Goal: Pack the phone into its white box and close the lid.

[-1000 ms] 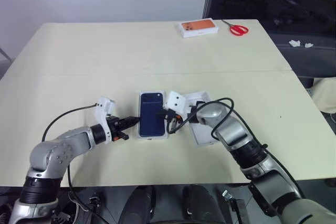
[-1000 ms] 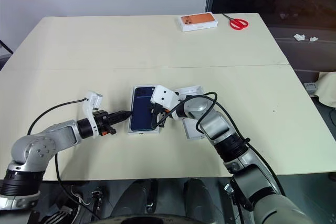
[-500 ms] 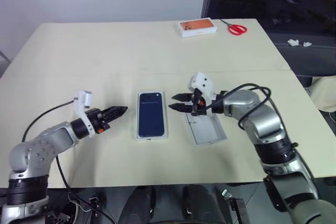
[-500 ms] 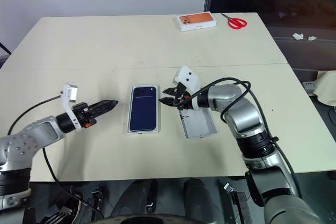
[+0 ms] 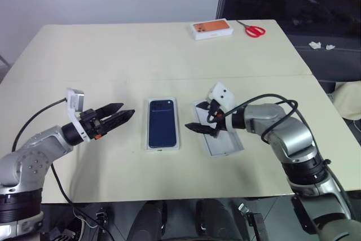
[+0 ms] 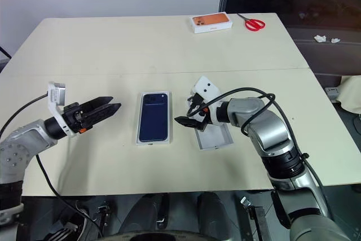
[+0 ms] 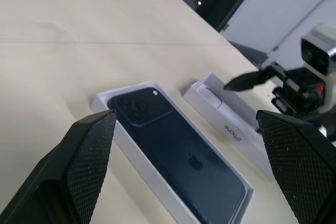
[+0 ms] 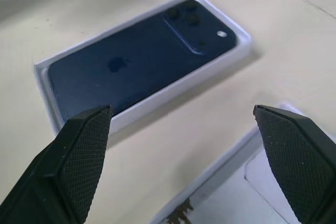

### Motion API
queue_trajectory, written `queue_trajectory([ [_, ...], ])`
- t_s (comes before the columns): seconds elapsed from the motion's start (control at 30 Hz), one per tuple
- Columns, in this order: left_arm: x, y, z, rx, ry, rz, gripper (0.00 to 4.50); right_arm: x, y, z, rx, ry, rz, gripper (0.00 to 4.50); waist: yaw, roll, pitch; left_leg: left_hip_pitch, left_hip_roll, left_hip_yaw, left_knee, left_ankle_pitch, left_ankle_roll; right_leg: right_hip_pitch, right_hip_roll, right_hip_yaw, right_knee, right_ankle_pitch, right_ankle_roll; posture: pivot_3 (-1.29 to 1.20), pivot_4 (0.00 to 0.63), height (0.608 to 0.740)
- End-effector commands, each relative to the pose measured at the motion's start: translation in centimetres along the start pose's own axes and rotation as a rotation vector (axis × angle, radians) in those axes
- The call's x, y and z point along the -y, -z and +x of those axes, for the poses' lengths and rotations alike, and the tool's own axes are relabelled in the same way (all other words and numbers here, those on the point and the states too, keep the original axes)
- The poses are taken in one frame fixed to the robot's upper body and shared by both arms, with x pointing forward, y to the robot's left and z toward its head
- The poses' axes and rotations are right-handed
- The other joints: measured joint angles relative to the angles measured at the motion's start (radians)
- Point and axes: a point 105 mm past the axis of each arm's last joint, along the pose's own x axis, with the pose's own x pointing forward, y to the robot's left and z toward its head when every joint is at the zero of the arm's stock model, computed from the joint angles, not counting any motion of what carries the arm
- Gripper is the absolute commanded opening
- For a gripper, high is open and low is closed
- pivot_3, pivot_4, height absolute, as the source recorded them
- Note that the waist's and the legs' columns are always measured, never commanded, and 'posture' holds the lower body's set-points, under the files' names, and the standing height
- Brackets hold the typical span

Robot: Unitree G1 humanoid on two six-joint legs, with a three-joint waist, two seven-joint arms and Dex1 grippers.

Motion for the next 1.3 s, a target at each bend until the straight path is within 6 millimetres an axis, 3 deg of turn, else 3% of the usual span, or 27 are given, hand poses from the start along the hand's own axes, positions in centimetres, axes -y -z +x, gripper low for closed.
queue_trajectory([
  [0.03, 0.2, -0.8, -0.6, 0.003, 0.0, 0.081, 4.48, -0.3, -1.6, -0.2, 0.054, 0.014, -0.053, 4.5, 0.0, 0.0, 0.0, 0.0, 0.0, 0.0, 0.0, 0.0, 0.0, 0.0, 0.0, 0.0, 0.0, 0.0, 0.0, 0.0, 0.15, 0.74],
  [0.2, -1.9, 0.3, -0.7, -0.047, -0.106, 0.068, 4.48, -1.0, -1.4, 0.5, 0.035, 0.01, -0.211, 4.5, 0.0, 0.0, 0.0, 0.0, 0.0, 0.0, -0.001, 0.0, 0.0, 0.0, 0.0, 0.0, -0.001, 0.0, 0.0, 0.0, 0.15, 0.74],
  [0.27, -2.9, 1.3, -0.6, -0.09, -0.172, 0.06, 4.5, -1.0, -1.2, 1.1, 0.043, 0.008, -0.18, 3.98, 0.0, 0.0, 0.0, 0.0, 0.0, 0.0, -0.001, 0.0, 0.0, 0.0, 0.0, 0.0, -0.001, 0.0, 0.0, 0.0, 0.15, 0.74],
  [0.3, -3.3, 1.7, -0.6, -0.095, -0.191, 0.056, 3.96, -1.0, -1.1, 1.4, 0.041, 0.012, -0.187, 3.67, 0.0, 0.0, 0.0, 0.0, 0.0, 0.0, -0.001, 0.0, 0.0, 0.0, 0.0, 0.0, -0.001, 0.0, 0.0, 0.0, 0.15, 0.74],
  [0.43, -4.0, 2.9, -0.6, -0.158, -0.248, 0.085, 2.08, -0.8, -0.7, 2.1, 0.027, 0.024, -0.255, 1.56, 0.0, 0.0, 0.0, 0.0, 0.0, 0.0, -0.001, 0.0, 0.0, 0.0, 0.0, 0.0, -0.001, 0.0, 0.0, 0.0, 0.15, 0.74],
  [0.53, -3.5, 3.9, 0.7, -0.159, -0.225, 0.087, 0.54, -1.1, 0.6, 3.1, -0.014, 0.019, -0.342, 0.03, 0.0, 0.0, 0.0, 0.0, 0.0, 0.0, -0.002, 0.0, 0.0, 0.0, 0.0, 0.0, -0.001, 0.0, 0.0, 0.0, 0.15, 0.74],
  [0.57, -3.4, 4.1, 1.0, -0.161, -0.22, 0.086, 0.02, -1.3, 0.8, 3.4, -0.018, 0.014, -0.355, 0.0, 0.0, 0.0, 0.0, 0.0, 0.0, 0.0, -0.001, 0.0, 0.0, 0.0, 0.0, 0.0, -0.001, 0.0, 0.0, 0.0, 0.15, 0.74],
  [0.77, -4.0, 7.4, 2.0, -0.285, -0.242, 0.132, 0.02, -1.5, 3.5, 4.8, -0.083, 0.013, -0.451, 0.0, 0.001, 0.0, -0.001, 0.0, 0.0, 0.0, -0.001, 0.0, -0.001, 0.0, 0.001, -0.001, 0.0, 0.0, 0.0, 0.0, 0.15, 0.74],
  [0.93, -1.5, 9.3, 5.2, -0.308, -0.127, 0.12, 0.02, -2.2, 3.0, 5.0, -0.05, -0.002, -0.423, 0.0, 0.007, 0.001, -0.002, 0.004, 0.0, 0.0, -0.001, 0.001, -0.001, 0.005, 0.001, -0.002, 0.0, 0.0, 0.0, 0.0, 0.15, 0.74],
  [1.13, 0.7, 10.8, 8.3, -0.336, -0.018, 0.147, 0.02, -1.6, 3.9, 3.5, -0.075, 0.005, -0.385, 0.0, 0.027, 0.001, -0.003, 0.003, -0.001, -0.001, 0.001, 0.0, 0.0, 0.005, 0.0, -0.002, -0.001, 0.001, 0.0, 0.0, 0.15, 0.74],
  [1.3, 2.4, 11.4, 10.0, -0.339, 0.061, 0.127, 0.02, -0.5, 5.3, 0.7, -0.144, 0.029, -0.388, 0.0, 0.046, 0.002, -0.003, 0.003, -0.002, -0.002, 0.008, -0.003, 0.005, 0.011, -0.001, -0.005, -0.003, 0.0, 0.0, 0.0, 0.15, 0.74],
])
